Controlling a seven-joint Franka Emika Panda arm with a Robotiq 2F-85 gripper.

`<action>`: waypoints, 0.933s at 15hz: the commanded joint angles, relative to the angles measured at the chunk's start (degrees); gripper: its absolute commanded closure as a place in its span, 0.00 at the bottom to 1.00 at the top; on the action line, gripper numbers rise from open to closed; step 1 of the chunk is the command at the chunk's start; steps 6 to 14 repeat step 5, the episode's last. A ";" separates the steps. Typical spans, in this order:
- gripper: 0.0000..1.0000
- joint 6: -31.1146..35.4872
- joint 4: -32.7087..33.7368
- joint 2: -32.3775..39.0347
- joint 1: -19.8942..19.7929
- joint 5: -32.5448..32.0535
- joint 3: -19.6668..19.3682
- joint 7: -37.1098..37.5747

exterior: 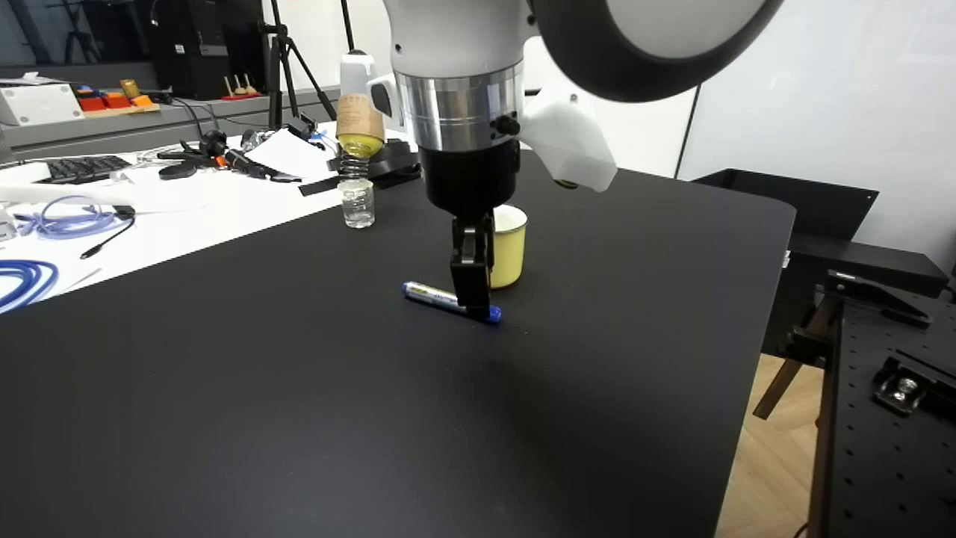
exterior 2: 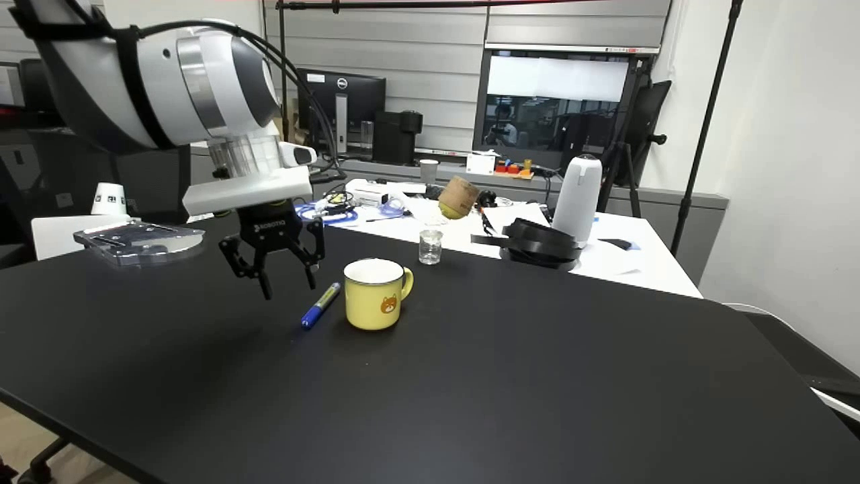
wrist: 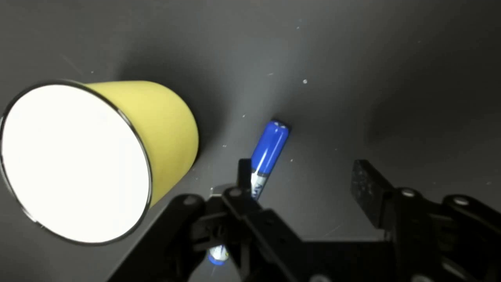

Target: Take the marker out of the cup and put it on the table

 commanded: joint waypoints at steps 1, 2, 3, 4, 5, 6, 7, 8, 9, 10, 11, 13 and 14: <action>0.02 -6.03 -3.12 -5.67 -2.49 12.96 1.77 -14.24; 0.00 -8.63 -3.56 -7.33 -2.72 15.16 1.46 -17.35; 0.00 -11.22 -4.04 -9.08 -3.17 17.00 1.17 -21.08; 0.00 -14.35 -4.38 -10.98 -3.36 18.23 0.61 -23.50; 0.00 -17.88 -4.60 -12.62 -4.03 21.06 0.68 -28.05; 0.00 -17.88 -4.60 -12.62 -4.03 21.06 0.68 -28.05; 0.00 -17.88 -4.60 -12.62 -4.03 21.06 0.68 -28.05; 0.00 -17.88 -4.60 -12.62 -4.03 21.06 0.68 -28.05; 0.00 -17.88 -4.60 -12.62 -4.03 21.06 0.68 -28.05; 0.00 -17.88 -4.60 -12.62 -4.03 21.06 0.68 -28.05; 0.00 -17.88 -4.60 -12.62 -4.03 21.06 0.68 -28.05; 0.00 -17.88 -4.60 -12.62 -4.03 21.06 0.68 -28.05; 0.00 -17.88 -4.60 -12.62 -4.03 21.06 0.68 -28.05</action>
